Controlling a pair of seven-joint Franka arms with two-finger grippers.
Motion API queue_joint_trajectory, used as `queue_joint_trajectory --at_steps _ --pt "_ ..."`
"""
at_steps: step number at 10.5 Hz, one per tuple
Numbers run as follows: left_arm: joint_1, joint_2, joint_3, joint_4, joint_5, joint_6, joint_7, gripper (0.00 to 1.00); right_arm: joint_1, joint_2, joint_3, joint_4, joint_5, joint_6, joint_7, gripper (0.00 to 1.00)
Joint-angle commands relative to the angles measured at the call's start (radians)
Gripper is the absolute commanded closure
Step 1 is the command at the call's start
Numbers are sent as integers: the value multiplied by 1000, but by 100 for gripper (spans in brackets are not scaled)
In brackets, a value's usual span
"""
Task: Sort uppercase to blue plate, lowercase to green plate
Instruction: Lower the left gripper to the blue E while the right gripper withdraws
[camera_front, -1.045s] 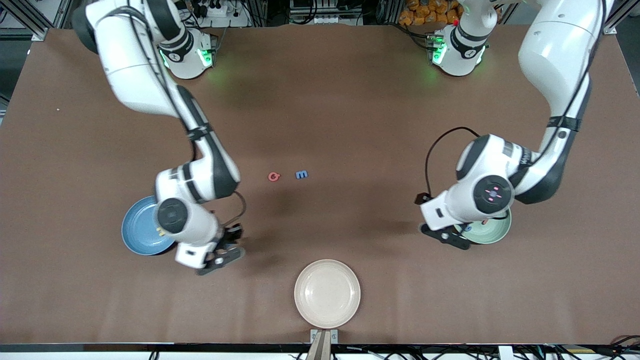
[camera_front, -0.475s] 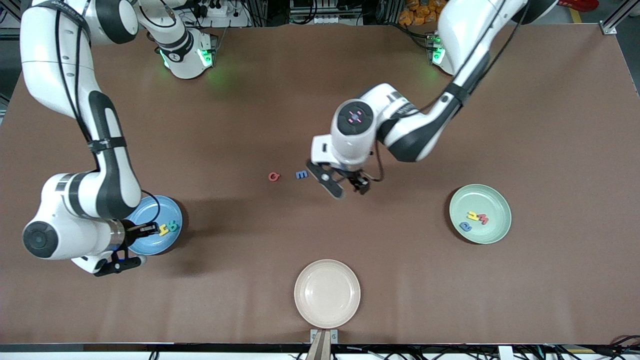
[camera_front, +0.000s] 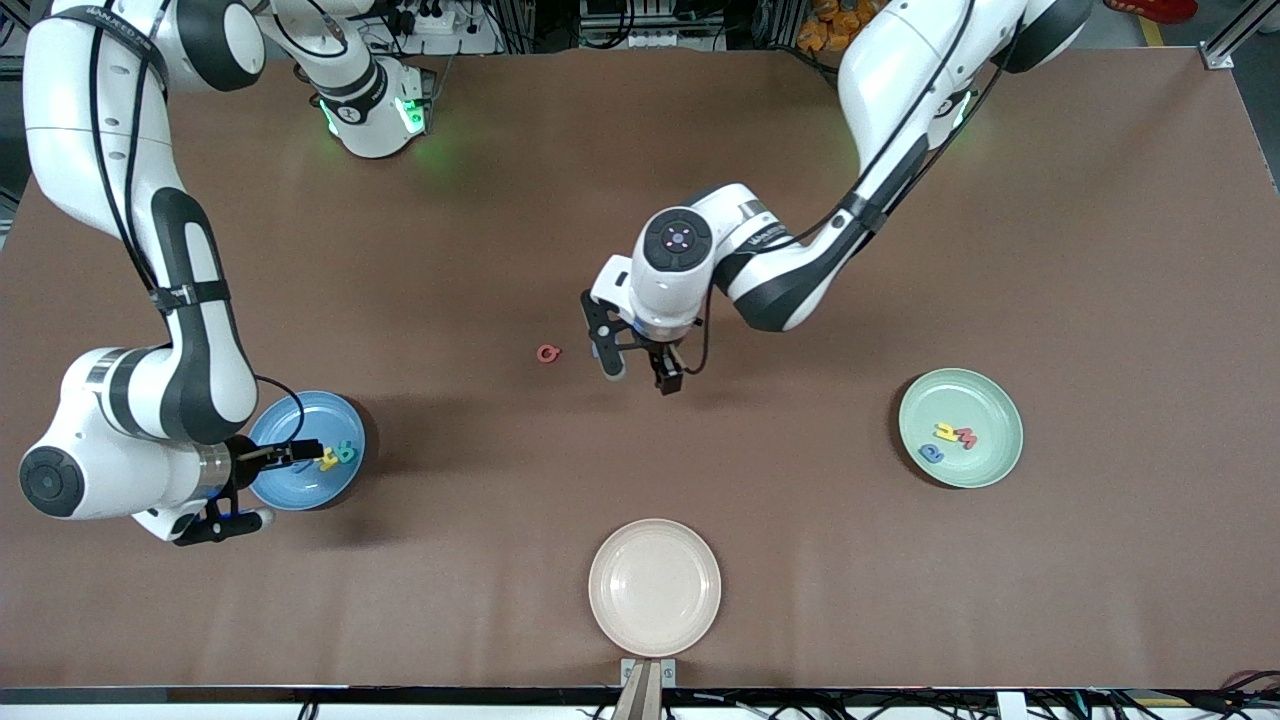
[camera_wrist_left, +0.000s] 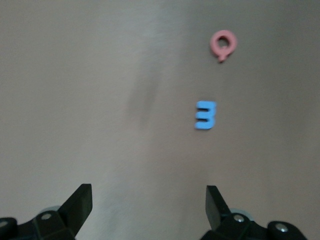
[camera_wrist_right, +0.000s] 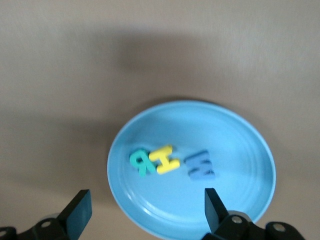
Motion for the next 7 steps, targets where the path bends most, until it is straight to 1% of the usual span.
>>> queue_joint_trajectory --at_steps 1,4,7 --pt "-34 23 5 17 2 19 28 0 21 9 6 -9 16 66 1 0" --pt "-43 99 5 21 3 110 28 0 72 13 6 -24 17 134 7 0" --pt "-102 184 23 119 2 128 18 0 95 33 5 -48 11 252 6 0"
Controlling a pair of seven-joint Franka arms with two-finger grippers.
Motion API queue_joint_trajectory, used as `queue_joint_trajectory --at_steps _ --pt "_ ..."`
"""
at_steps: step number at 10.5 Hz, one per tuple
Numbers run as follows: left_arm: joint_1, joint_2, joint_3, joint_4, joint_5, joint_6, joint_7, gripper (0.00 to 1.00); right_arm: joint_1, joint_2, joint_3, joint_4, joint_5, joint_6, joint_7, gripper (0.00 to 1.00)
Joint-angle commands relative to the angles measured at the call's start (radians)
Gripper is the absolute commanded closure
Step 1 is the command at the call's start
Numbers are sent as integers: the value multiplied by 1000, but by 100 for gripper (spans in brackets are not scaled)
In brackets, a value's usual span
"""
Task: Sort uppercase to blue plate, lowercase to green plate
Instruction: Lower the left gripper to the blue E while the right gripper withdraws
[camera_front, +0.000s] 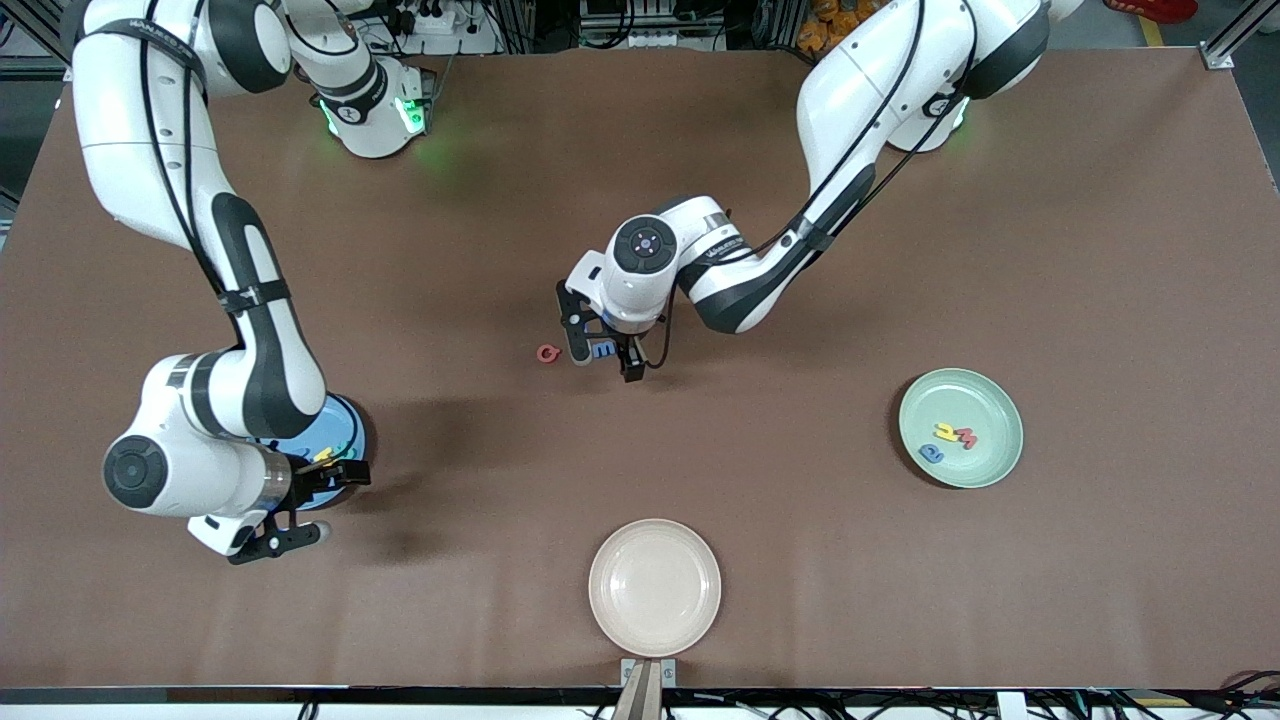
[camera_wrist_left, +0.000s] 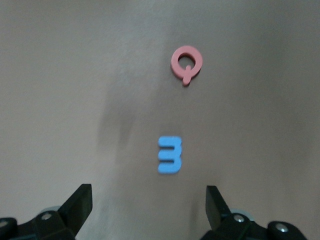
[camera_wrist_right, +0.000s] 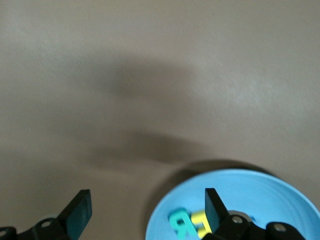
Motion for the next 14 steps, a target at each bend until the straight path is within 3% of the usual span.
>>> queue_joint_trajectory --at_steps 1,4,8,14 --pt "-48 49 21 82 3 -3 15 0 -3 27 -2 -15 6 70 0 0" --pt "-112 61 92 82 2 -2 17 0 -8 39 -2 -16 9 83 1 0" --pt "-124 70 103 84 2 28 10 0 -16 62 -3 -15 3 106 0 0" --pt "-161 84 133 84 3 43 7 14 -20 79 -3 -16 9 132 0 0"
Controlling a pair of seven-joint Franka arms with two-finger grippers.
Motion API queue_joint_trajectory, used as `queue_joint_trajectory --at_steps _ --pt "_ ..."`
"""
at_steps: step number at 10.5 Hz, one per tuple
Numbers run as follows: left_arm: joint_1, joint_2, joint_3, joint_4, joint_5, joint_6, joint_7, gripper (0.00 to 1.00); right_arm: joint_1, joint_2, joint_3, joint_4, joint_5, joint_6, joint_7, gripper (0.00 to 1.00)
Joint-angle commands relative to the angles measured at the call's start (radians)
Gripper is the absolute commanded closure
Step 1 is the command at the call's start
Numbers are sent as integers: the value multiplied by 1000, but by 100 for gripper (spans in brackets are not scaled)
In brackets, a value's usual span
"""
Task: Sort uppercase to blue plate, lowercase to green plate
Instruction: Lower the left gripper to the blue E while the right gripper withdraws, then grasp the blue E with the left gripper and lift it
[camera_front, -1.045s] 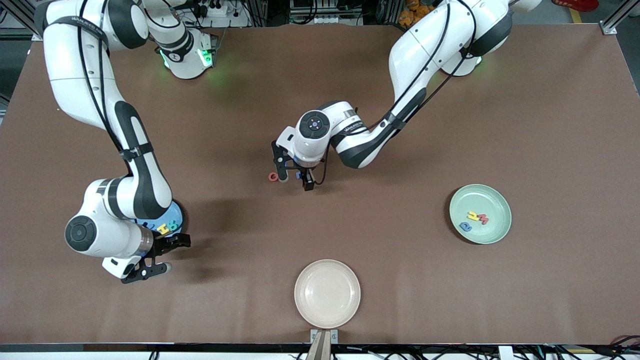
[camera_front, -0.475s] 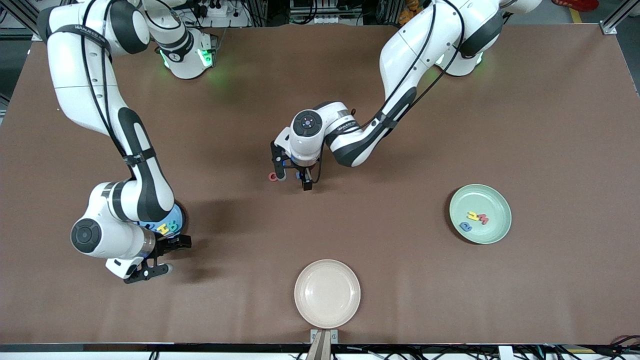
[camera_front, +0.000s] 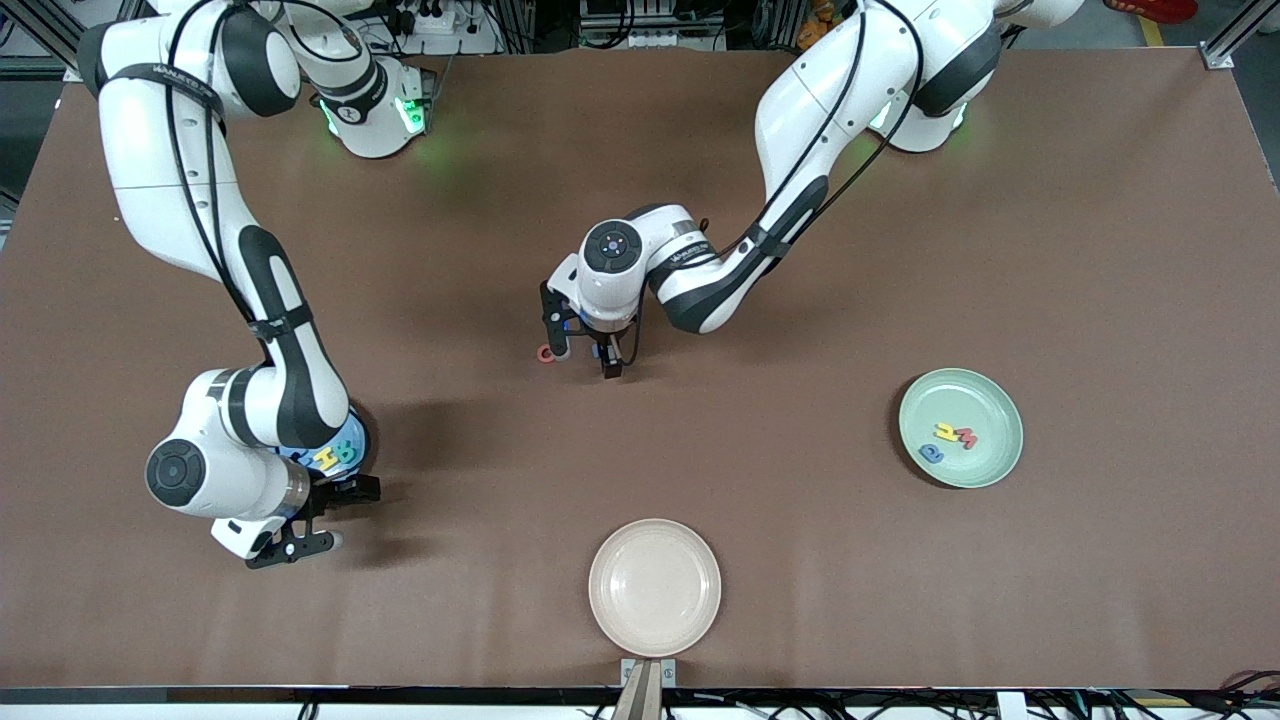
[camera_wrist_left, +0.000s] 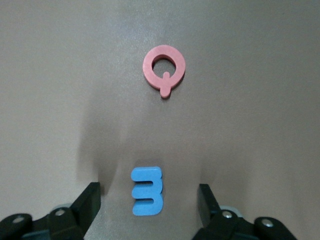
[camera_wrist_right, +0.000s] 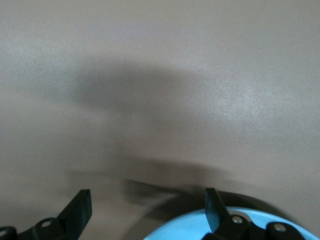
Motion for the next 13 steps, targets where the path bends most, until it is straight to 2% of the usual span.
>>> queue_joint_trajectory --at_steps 1,3,5,7,8,9,11,13 --pt "-29 16 26 23 3 10 6 16 -6 0 6 0 9 2 0 0" --pt "-29 19 26 23 3 10 7 26 -5 0 6 0 9 2 1 0" --pt "-29 22 26 23 3 10 10 42 -5 0 6 0 9 2 1 0" --pt "-21 16 26 22 5 10 18 81 -5 0 6 0 9 2 0 0" --pt "-18 13 26 22 3 10 11 96 1 0 6 0 9 1 3 0" --pt "-14 5 26 19 0 8 10 100 9 -1 6 0 9 -5 15 0" --pt "34 -25 23 16 -11 -4 7 100 30 -7 6 0 7 -13 18 0" --pt "88 -80 15 13 -59 -99 7 100 55 -10 4 -3 -3 -34 73 0"
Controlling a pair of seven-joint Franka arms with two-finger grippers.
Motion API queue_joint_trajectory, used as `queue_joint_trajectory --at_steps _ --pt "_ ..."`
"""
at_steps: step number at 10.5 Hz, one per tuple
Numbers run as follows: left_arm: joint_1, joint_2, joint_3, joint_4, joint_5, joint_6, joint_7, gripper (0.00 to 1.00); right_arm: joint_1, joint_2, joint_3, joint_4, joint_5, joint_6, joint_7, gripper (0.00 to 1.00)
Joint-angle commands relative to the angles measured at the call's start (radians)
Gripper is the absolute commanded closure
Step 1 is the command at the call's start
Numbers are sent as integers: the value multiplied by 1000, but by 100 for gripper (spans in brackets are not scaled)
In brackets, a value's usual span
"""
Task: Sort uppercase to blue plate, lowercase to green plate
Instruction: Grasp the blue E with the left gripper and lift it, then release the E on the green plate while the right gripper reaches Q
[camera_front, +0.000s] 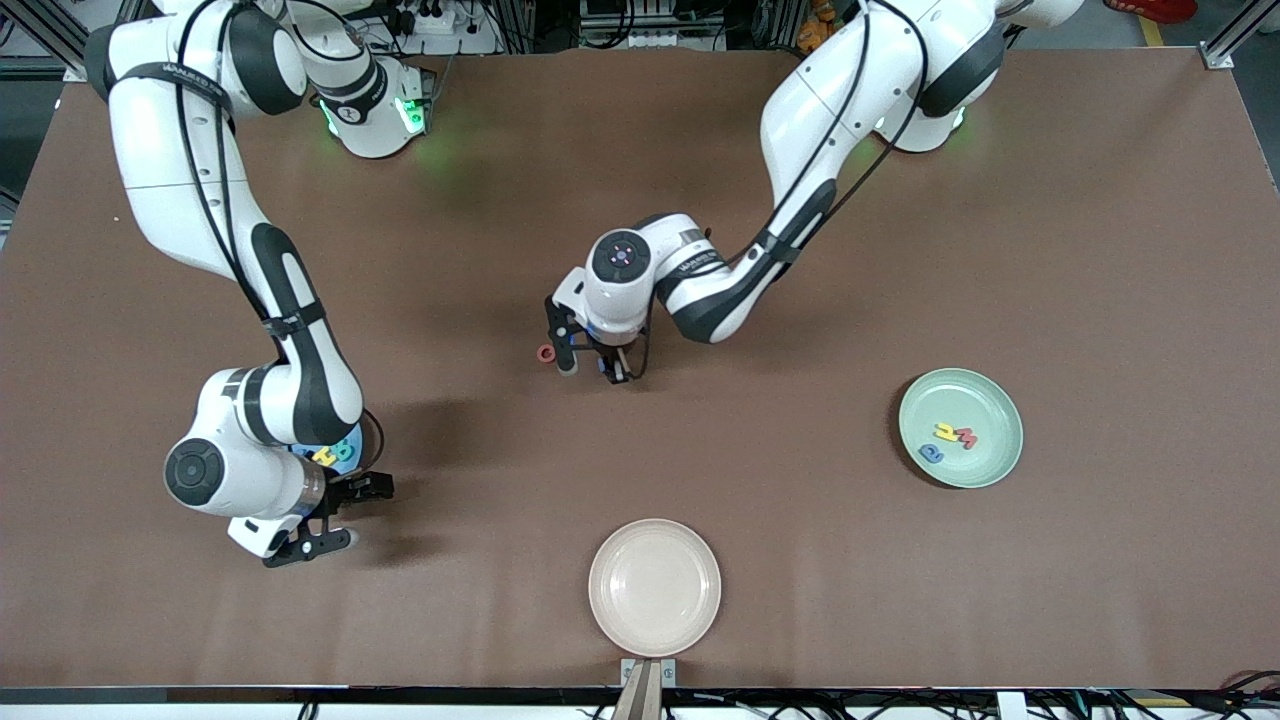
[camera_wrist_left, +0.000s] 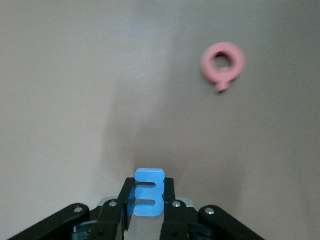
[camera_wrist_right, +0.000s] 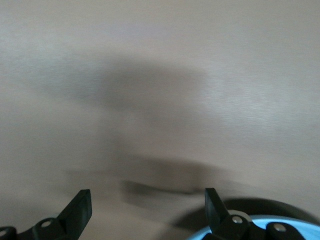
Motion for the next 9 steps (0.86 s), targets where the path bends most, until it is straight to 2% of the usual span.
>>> queue_joint_trajectory --at_steps 1,4,6,8,9 --pt "76 -99 -9 -21 -65 -140 8 100 46 -35 0 -33 -6 -26 90 0" --pt "208 -199 -11 -21 -118 -344 7 100 198 -107 -57 -128 -23 -25 310 0" --pt "328 -257 -9 -40 -129 -417 17 100 257 -156 -74 -202 -23 -16 429 0" --pt "447 -292 -2 -79 -119 -487 16 100 299 -226 -74 -286 -32 -9 422 0" --pt "530 -300 -8 -105 -119 -490 19 100 321 -256 -71 -303 -79 -8 400 0"
